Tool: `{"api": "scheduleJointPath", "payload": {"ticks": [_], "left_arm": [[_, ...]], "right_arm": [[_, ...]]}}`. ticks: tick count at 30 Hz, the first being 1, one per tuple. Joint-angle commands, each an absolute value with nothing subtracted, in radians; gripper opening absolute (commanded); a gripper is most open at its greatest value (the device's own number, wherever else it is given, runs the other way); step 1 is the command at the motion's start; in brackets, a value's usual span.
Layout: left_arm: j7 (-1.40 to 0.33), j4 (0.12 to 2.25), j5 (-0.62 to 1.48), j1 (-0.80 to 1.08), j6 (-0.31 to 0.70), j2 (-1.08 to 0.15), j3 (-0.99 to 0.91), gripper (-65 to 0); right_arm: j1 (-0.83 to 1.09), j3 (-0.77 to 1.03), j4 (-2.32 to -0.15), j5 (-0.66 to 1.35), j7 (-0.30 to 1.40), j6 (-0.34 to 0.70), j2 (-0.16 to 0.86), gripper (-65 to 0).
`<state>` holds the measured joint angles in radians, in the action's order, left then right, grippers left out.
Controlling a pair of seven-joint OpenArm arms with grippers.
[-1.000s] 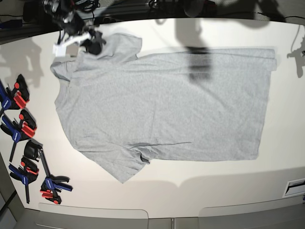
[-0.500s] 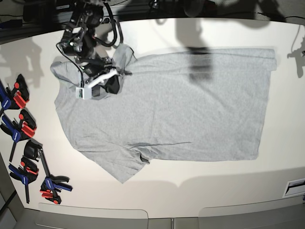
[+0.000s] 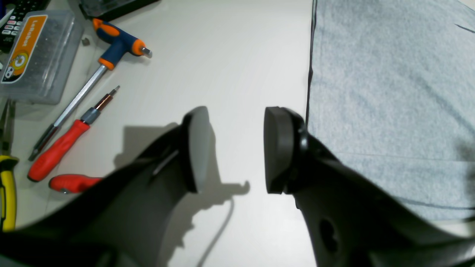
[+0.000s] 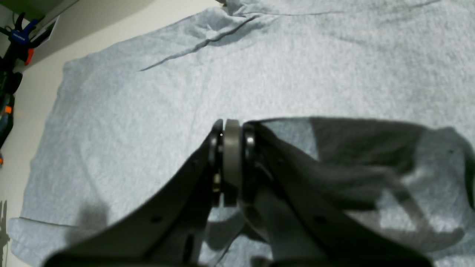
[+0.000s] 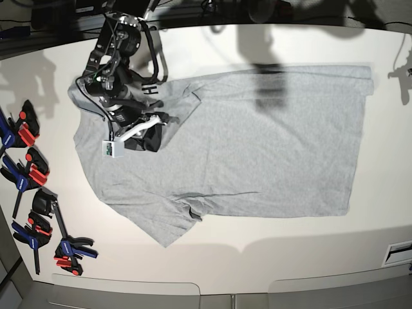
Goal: Fold the T-shirt properly
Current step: 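Grasp the sleeve near the right gripper and fold it onto the body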
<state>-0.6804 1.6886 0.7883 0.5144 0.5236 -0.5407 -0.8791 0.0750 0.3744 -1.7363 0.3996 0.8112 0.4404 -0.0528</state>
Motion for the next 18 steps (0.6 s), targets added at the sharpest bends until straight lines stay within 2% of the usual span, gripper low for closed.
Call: {"api": "scheduleJointPath", "payload": {"ticks": [1, 4, 5, 6, 14, 15, 16, 18], "left_arm": [[-0.657, 1.703, 0.804, 0.515, 0.523, -0.563, -0.890, -42.4], [-0.657, 1.703, 0.805, 0.515, 0.523, -0.564, -0.890, -42.4], [-0.657, 1.703, 0.805, 0.515, 0.523, -0.563, -0.890, -42.4], [-0.658, 1.703, 0.804, 0.515, 0.523, -0.563, -0.890, -42.4], [-0.683, 1.703, 0.850, 0.516, 0.527, -0.563, -0.889, -42.4], [-0.698, 1.703, 0.871, 0.516, 0.538, -0.563, -0.888, -43.0], [-0.717, 1.703, 0.894, 0.516, 0.565, -0.563, -0.885, -44.5], [-0.752, 1.703, 0.930, 0.516, 0.614, -0.563, -0.862, -51.1]], "right_arm": [[0.062, 0.373, -1.754, 0.418, 0.785, 0.444, -0.050, -65.0], [0.062, 0.373, -1.754, 0.418, 0.767, 0.444, -0.050, -42.3], [0.061, 0.373, -1.754, 0.418, 0.759, 0.444, -0.050, -38.2], [0.061, 0.373, -1.754, 0.418, 0.749, 0.444, -0.049, -37.6], [0.061, 0.386, -1.754, 0.363, 0.733, 0.444, -0.032, -37.8], [0.061, 0.396, -1.754, 0.348, 0.741, 0.443, -0.026, -39.3], [0.061, 0.410, -1.754, 0.345, 0.757, 0.443, -0.018, -42.9], [0.062, 0.448, -1.754, 0.348, 0.799, 0.443, -0.002, -56.7]]}}
